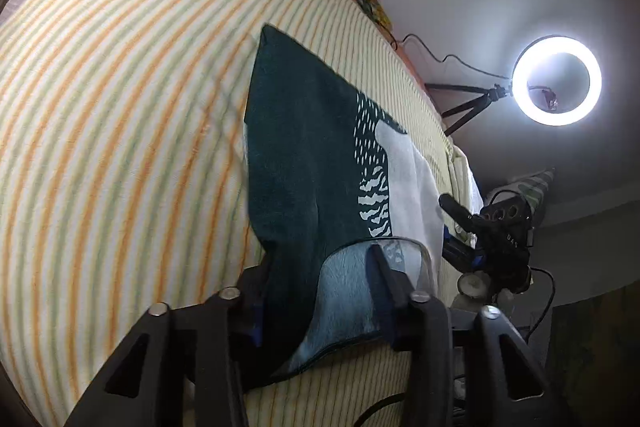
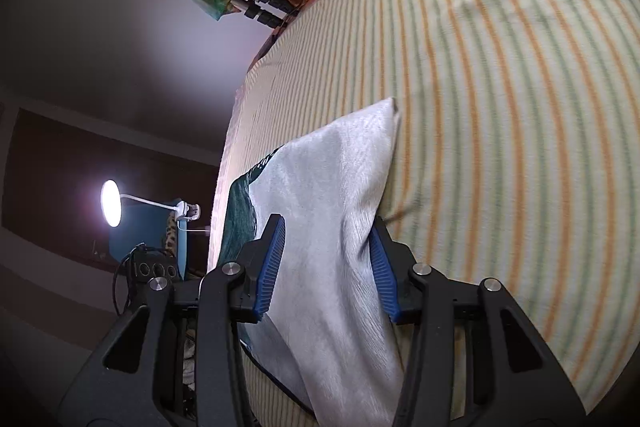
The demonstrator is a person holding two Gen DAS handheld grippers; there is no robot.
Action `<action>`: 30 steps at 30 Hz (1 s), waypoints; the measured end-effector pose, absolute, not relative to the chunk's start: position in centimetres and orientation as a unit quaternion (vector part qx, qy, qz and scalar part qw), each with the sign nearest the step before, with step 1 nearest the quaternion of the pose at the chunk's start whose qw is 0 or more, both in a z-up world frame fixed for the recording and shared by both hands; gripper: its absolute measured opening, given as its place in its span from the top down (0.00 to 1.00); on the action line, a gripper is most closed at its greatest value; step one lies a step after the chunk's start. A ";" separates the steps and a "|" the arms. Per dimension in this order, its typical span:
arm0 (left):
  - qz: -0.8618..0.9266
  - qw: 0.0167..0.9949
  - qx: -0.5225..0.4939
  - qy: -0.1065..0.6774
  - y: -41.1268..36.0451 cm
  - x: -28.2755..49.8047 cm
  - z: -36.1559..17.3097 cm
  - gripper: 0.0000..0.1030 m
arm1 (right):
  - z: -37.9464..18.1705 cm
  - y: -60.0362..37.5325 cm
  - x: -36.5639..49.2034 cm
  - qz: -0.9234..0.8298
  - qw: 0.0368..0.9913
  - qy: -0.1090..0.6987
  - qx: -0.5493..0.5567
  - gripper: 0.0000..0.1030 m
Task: Fold small clothes
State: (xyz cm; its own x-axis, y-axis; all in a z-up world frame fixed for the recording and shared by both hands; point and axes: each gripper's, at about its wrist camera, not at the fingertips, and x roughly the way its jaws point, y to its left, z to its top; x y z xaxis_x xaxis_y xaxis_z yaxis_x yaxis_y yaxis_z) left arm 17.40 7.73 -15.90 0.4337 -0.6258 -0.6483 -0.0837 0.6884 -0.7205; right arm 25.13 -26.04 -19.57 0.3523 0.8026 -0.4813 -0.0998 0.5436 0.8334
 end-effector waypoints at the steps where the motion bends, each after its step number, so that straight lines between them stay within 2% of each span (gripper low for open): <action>1: -0.172 0.773 -0.348 0.502 7.5 17.6 -15.8 0.70 | -19.6 -25.8 25.2 0.305 0.737 0.480 0.365 0.61; 2: -0.170 0.777 -0.336 0.504 7.2 17.8 -15.7 0.73 | -19.7 -25.5 25.4 0.303 0.736 0.483 0.365 0.70; 3: -0.167 0.783 -0.325 0.504 7.0 17.9 -15.5 0.82 | -19.8 -25.3 25.5 0.300 0.735 0.488 0.364 0.76; 4: -0.162 0.787 -0.316 0.504 6.9 17.9 -15.4 0.88 | -20.0 -25.0 25.6 0.295 0.735 0.493 0.359 0.88; 5: -0.160 0.789 -0.314 0.502 6.8 17.9 -15.4 0.91 | -20.0 -24.8 25.6 0.289 0.739 0.498 0.351 0.92; 10: -0.153 0.821 -0.267 0.481 6.3 17.4 -13.7 0.98 | -18.2 -24.1 25.3 0.276 0.768 0.491 0.305 0.94; 17: -0.166 0.843 -0.250 0.446 5.5 16.9 -11.1 0.99 | -14.6 -23.5 24.3 0.288 0.794 0.460 0.274 0.94; 30: -0.192 0.853 -0.228 0.430 2.5 17.3 -9.5 0.99 | -11.6 -25.2 23.4 0.276 0.817 0.434 0.260 0.94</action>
State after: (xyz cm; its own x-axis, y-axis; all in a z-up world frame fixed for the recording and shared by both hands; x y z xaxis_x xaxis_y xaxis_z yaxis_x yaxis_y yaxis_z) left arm 17.35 2.49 -9.46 0.5571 -0.5230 -0.6450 0.1319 0.8226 -0.5531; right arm 23.43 -25.15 -11.58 0.4705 0.6771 -0.5659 -0.2261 0.7124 0.6644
